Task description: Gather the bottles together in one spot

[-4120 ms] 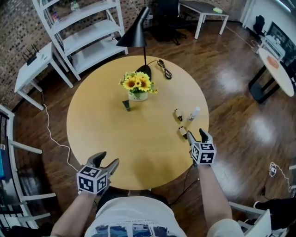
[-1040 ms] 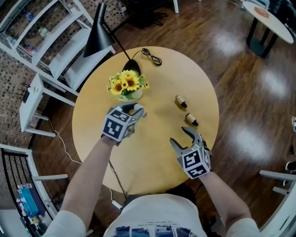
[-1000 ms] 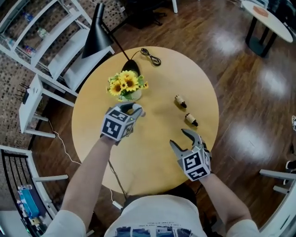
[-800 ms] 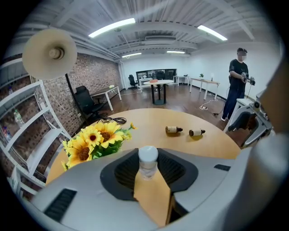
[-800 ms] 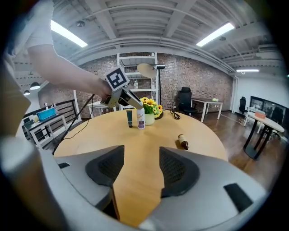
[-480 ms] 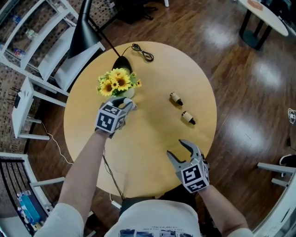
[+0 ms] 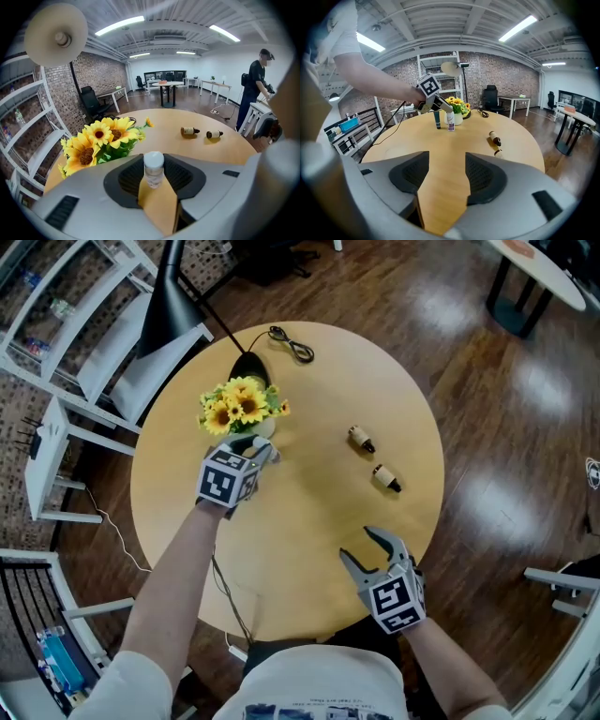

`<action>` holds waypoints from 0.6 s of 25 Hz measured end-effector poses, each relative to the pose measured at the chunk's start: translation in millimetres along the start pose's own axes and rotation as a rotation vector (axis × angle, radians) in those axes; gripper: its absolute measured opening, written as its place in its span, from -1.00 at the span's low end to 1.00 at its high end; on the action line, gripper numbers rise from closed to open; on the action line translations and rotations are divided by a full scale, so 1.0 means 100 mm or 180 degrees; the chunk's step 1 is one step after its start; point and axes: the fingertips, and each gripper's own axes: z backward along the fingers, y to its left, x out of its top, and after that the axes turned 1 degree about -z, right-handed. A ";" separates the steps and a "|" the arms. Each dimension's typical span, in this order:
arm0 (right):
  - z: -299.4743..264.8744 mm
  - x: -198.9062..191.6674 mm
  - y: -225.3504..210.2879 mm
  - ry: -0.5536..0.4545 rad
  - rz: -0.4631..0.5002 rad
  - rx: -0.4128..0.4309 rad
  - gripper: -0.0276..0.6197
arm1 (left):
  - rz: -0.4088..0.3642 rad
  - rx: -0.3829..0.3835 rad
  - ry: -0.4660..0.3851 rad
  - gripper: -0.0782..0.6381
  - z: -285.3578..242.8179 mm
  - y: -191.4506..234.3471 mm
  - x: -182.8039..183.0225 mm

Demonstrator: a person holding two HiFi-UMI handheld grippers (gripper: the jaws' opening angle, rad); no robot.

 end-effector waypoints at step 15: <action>0.16 -0.05 -0.03 -0.0051 0.0044 0.0061 -0.09 | 0.0095 0.0416 -0.0205 -0.17 0.53 -0.02 0.11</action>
